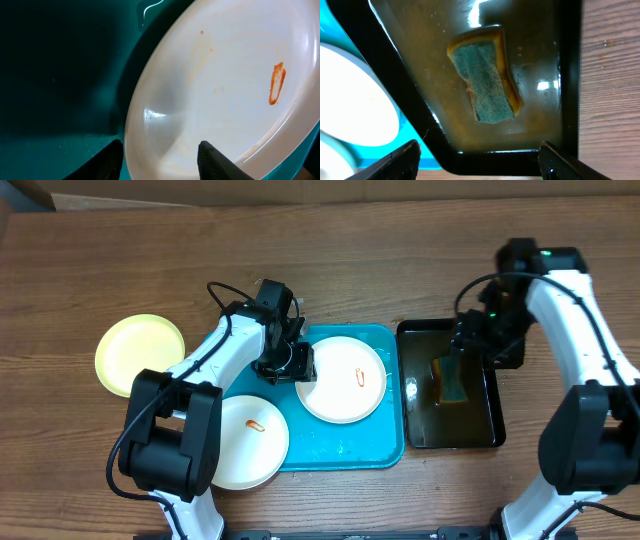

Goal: Clean dirty plates on tray and stack at the side
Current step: 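Grasp the sponge with right gripper and dip it in the water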

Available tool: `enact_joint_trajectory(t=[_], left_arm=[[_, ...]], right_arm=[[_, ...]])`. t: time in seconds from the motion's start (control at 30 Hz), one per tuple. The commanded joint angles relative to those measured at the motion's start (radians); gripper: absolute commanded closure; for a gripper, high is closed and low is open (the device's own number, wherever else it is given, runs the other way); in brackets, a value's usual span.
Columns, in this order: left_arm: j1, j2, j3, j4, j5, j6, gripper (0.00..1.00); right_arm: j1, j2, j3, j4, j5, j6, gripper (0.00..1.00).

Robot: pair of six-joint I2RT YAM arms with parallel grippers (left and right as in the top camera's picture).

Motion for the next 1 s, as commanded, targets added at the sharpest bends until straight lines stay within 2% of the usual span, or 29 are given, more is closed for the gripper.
enact_joint_trajectory(t=[0.0, 0.17, 0.33, 0.37, 0.4, 0.47, 0.53, 0.57, 0.6, 0.63, 0.67, 0.7, 0.77, 0.8, 0.83, 0.9, 0.97], left_arm=[[-0.008, 0.005, 0.006, 0.002, -0.008, -0.007, 0.5], [-0.008, 0.005, 0.006, 0.006, -0.008, -0.007, 0.5], [-0.008, 0.005, 0.006, 0.007, -0.008, -0.007, 0.5], [-0.008, 0.005, 0.006, 0.007, -0.008, -0.007, 0.5], [-0.008, 0.005, 0.006, 0.007, -0.008, -0.007, 0.5], [-0.008, 0.005, 0.006, 0.007, -0.008, -0.007, 0.5], [-0.008, 0.005, 0.006, 0.007, -0.009, -0.007, 0.5], [-0.008, 0.005, 0.006, 0.007, -0.018, -0.007, 0.51], [-0.008, 0.005, 0.006, 0.008, -0.027, -0.007, 0.51], [-0.008, 0.005, 0.006, 0.01, -0.042, -0.007, 0.51], [-0.008, 0.005, 0.006, 0.011, -0.052, -0.007, 0.52], [-0.008, 0.005, 0.006, 0.014, -0.055, -0.007, 0.51], [-0.008, 0.005, 0.006, 0.016, -0.055, -0.007, 0.51], [-0.009, 0.005, 0.006, 0.016, -0.055, -0.008, 0.51], [-0.009, 0.005, 0.006, 0.016, -0.055, -0.008, 0.51], [-0.009, 0.005, 0.006, 0.018, -0.055, -0.007, 0.52], [-0.008, 0.005, 0.006, 0.02, -0.055, -0.007, 0.54]], right_arm=[[0.04, -0.022, -0.012, 0.019, 0.116, 0.061, 0.19], [0.101, -0.022, -0.109, 0.118, 0.13, 0.071, 0.19], [0.131, -0.022, -0.274, 0.325, 0.154, 0.071, 0.2], [0.131, -0.022, -0.308, 0.376, 0.154, 0.071, 0.23], [0.131, -0.022, -0.336, 0.419, 0.157, 0.071, 0.26], [0.129, -0.022, -0.372, 0.48, 0.161, 0.071, 0.41], [0.129, -0.022, -0.377, 0.507, 0.163, 0.071, 0.68], [0.129, -0.022, -0.377, 0.517, 0.163, 0.071, 0.78], [0.129, -0.022, -0.373, 0.52, 0.163, 0.071, 0.79], [0.129, -0.022, -0.37, 0.521, 0.163, 0.071, 0.68], [0.129, -0.022, -0.369, 0.525, 0.163, 0.071, 0.46], [0.129, -0.022, -0.369, 0.525, 0.164, 0.07, 0.3], [0.129, -0.022, -0.369, 0.525, 0.164, 0.069, 0.29], [0.129, -0.022, -0.369, 0.525, 0.164, 0.067, 0.36], [0.129, -0.022, -0.369, 0.525, 0.164, 0.067, 0.52], [0.129, -0.022, -0.369, 0.525, 0.164, 0.066, 0.96], [0.129, -0.022, -0.364, 0.519, 0.164, 0.066, 0.96]])
